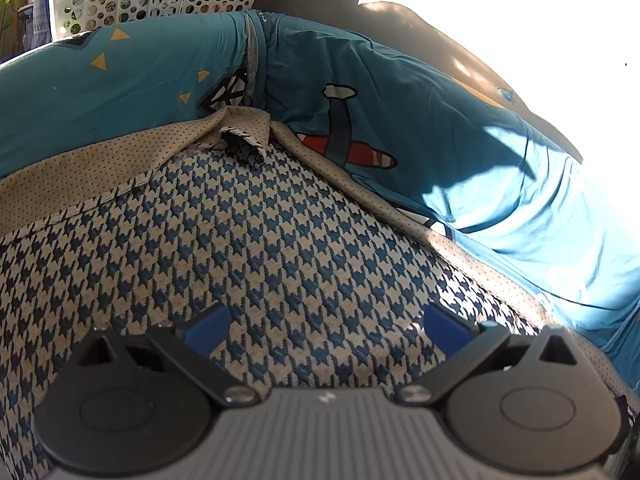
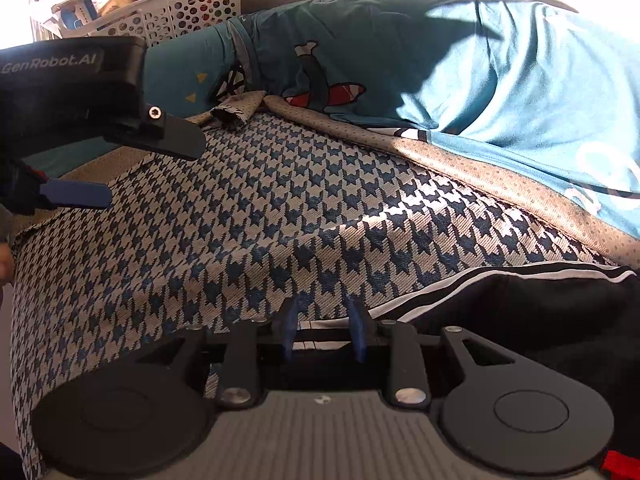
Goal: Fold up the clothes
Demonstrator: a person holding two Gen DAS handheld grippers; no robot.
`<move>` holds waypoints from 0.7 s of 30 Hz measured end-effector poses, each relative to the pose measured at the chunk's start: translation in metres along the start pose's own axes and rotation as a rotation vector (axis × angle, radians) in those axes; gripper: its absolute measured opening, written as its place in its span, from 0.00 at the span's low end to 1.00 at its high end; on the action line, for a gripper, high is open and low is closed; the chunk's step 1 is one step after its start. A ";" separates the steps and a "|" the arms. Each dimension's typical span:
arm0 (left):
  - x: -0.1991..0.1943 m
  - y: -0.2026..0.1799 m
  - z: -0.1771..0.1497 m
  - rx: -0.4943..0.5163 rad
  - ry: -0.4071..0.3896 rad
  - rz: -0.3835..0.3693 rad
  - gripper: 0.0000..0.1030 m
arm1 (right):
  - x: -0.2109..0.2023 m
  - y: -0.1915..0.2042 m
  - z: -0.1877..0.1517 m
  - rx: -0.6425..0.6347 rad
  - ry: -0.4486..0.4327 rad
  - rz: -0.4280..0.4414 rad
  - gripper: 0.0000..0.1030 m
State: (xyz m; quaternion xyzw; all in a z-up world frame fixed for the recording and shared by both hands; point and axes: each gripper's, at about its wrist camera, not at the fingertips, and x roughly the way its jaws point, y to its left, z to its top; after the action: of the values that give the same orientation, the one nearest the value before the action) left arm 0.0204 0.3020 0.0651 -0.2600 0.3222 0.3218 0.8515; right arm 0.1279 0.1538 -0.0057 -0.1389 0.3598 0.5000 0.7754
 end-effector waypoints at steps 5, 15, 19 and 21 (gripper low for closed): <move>0.001 -0.001 -0.001 0.001 0.005 -0.002 1.00 | -0.002 0.007 -0.005 -0.024 0.007 0.009 0.50; 0.001 -0.002 -0.001 0.003 0.013 -0.007 1.00 | -0.002 0.005 -0.004 0.098 -0.013 -0.046 0.44; 0.001 -0.003 -0.002 0.007 0.013 -0.008 1.00 | 0.001 0.006 -0.003 0.141 -0.013 -0.109 0.25; 0.000 -0.004 -0.002 0.010 0.009 -0.004 1.00 | 0.002 0.006 -0.003 0.158 -0.016 -0.123 0.23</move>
State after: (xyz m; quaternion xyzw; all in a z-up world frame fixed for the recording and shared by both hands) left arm 0.0221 0.2980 0.0644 -0.2577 0.3270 0.3172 0.8521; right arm 0.1220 0.1562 -0.0077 -0.0953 0.3828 0.4228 0.8159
